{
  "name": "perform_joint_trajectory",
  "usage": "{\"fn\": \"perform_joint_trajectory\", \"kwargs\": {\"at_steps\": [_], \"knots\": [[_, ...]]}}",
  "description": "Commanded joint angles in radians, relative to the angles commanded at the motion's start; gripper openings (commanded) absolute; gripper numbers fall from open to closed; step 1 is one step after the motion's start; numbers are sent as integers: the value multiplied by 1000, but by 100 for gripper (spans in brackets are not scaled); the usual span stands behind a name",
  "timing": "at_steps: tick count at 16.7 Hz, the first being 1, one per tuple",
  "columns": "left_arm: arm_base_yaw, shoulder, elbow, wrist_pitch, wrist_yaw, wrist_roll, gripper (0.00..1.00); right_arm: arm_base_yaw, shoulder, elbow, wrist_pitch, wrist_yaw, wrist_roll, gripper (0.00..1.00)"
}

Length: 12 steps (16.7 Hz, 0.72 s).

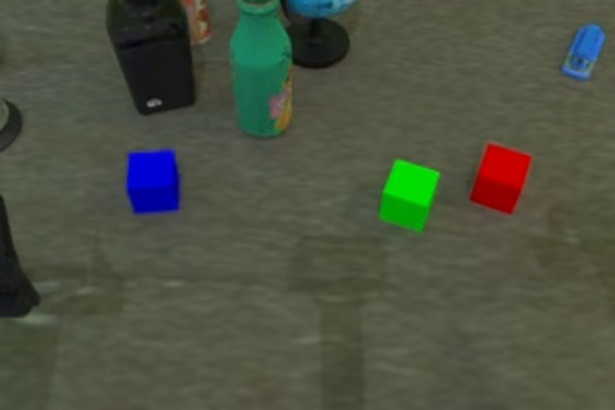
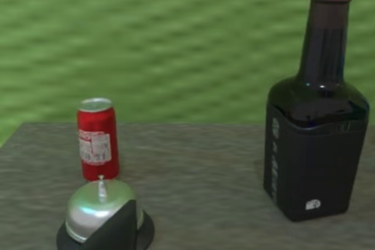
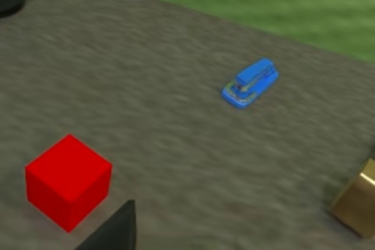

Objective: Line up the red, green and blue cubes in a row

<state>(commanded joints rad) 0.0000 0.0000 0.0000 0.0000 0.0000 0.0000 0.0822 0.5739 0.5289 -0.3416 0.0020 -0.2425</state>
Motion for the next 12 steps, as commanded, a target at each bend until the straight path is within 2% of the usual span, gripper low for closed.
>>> {"fn": "perform_joint_trajectory", "kwargs": {"at_steps": [7,12], "knots": [[0,0,0,0,0,0,100,97,819,618,-428,3,-290,100],[0,0,0,0,0,0,100,160,1277,996,-689,2,-469,100]]}}
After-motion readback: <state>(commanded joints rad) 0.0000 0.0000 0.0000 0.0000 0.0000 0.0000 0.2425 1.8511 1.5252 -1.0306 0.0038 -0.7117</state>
